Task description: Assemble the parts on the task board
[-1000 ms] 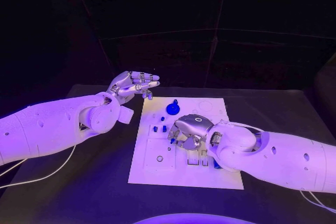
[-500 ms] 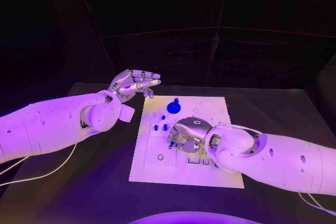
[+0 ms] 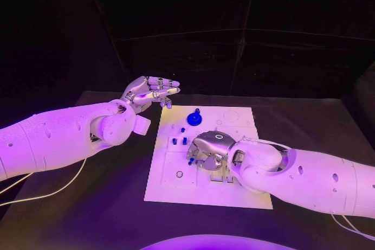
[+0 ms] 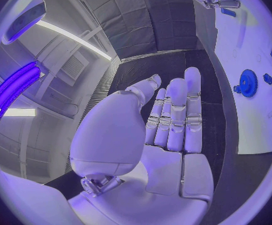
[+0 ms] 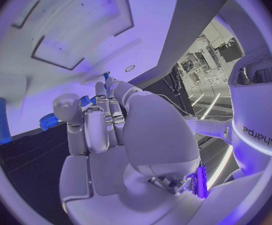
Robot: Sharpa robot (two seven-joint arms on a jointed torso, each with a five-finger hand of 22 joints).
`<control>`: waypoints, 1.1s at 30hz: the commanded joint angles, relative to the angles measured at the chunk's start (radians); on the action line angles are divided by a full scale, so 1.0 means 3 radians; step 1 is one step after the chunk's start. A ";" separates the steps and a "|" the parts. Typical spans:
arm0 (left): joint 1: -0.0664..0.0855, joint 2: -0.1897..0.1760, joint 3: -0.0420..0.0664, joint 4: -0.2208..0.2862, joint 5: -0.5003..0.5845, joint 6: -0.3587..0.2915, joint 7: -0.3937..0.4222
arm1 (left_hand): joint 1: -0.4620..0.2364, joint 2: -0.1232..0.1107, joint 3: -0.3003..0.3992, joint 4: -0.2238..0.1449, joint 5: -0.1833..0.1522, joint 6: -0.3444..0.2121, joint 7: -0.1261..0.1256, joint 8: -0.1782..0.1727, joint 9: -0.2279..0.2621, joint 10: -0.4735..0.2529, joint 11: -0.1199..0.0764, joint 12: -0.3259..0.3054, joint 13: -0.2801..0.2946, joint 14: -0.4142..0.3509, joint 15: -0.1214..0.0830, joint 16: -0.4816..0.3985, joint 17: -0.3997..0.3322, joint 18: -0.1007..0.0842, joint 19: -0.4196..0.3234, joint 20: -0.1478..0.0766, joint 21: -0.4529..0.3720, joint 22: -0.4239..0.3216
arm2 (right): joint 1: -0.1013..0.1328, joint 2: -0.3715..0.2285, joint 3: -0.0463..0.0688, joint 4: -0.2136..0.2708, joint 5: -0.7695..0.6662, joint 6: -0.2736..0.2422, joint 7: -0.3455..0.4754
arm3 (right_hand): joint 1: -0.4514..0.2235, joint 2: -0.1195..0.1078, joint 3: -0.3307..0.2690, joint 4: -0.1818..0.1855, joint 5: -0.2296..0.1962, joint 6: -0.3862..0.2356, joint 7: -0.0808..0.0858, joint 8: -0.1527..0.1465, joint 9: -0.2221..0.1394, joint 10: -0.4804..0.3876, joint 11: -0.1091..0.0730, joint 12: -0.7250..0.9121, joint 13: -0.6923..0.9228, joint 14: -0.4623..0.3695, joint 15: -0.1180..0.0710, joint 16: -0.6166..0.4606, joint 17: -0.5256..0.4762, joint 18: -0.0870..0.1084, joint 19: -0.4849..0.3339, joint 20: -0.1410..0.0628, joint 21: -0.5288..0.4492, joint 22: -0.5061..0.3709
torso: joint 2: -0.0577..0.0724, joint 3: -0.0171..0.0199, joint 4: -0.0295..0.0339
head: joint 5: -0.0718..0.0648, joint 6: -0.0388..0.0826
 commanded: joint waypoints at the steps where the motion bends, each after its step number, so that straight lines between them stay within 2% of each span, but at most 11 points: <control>1: 0.0005 0.0002 0.0003 0.0003 0.0013 0.0043 0.0019 | 0.0003 0.0027 -0.0014 -0.0005 0.0011 -0.0018 0.0005 -0.0009 -0.0005 -0.0012 0.0001 0.0013 -0.0004 -0.0026 -0.0002 -0.0011 -0.0005 0.0025 -0.0016 0.0009 -0.0021 -0.0004 | 0.0001 0.0013 0.0000 -0.0015 -0.0034 0.0054 0.0017 | -0.0034 -0.0011 0.0018 0.0002 -0.0009 0.0016 0.0000 0.0014 0.0005 0.0014 0.0013 -0.0023 -0.0003 0.0152 -0.0023 0.0003 -0.0004 -0.0002 0.0005 -0.0001 0.0007 -0.0005 | -0.0002 0.0000 0.0002 | 0.0004 -0.0009; 21: 0.0005 0.0000 0.0003 0.0003 0.0013 0.0059 0.0002 | 0.0001 0.0028 -0.0021 -0.0006 0.0010 -0.0023 0.0007 -0.0009 -0.0005 -0.0018 0.0003 0.0017 -0.0004 -0.0029 0.0000 -0.0010 -0.0008 0.0024 -0.0017 0.0011 -0.0024 -0.0007 | -0.0017 0.0074 0.0001 -0.0063 -0.0043 0.0150 0.0003 | -0.0076 -0.0042 0.0012 0.0004 -0.0009 0.0000 0.0009 -0.0004 -0.0002 -0.0001 0.0022 -0.0043 -0.0006 0.0150 -0.0016 0.0000 -0.0016 0.0000 -0.0008 0.0004 0.0001 -0.0019 | -0.0003 -0.0001 0.0000 | 0.0003 -0.0018; 27: 0.0006 -0.0002 0.0003 0.0002 0.0013 0.0062 -0.0002 | 0.0001 0.0028 -0.0021 -0.0006 0.0010 -0.0023 0.0007 -0.0009 -0.0005 -0.0018 0.0003 0.0017 -0.0004 -0.0029 0.0000 -0.0010 -0.0008 0.0024 -0.0017 0.0011 -0.0024 -0.0007 | -0.0017 0.0081 0.0000 -0.0079 -0.0044 0.0120 0.0004 | -0.0203 -0.0131 -0.0004 0.0041 0.0022 -0.0185 0.0079 -0.0033 -0.0030 -0.0233 0.0097 -0.0146 -0.0022 0.0136 0.0048 -0.0019 -0.0061 0.0010 -0.0060 0.0050 -0.0040 -0.0095 | -0.0003 0.0000 0.0000 | 0.0004 -0.0016; 33: 0.0006 -0.0003 0.0003 0.0000 0.0013 0.0064 -0.0007 | 0.0001 0.0028 -0.0021 -0.0006 0.0010 -0.0023 0.0007 -0.0009 -0.0005 -0.0018 0.0003 0.0017 -0.0004 -0.0029 0.0000 -0.0010 -0.0008 0.0024 -0.0017 0.0011 -0.0024 -0.0007 | -0.0017 0.0082 0.0000 -0.0080 -0.0038 0.0035 0.0019 | -0.0244 -0.0178 -0.0031 0.0046 0.0024 -0.0297 0.0103 -0.0034 -0.0031 -0.0383 0.0135 -0.0136 -0.0019 0.0125 0.0078 -0.0031 -0.0091 0.0022 -0.0090 0.0086 -0.0070 -0.0146 | -0.0003 0.0001 0.0000 | 0.0003 -0.0015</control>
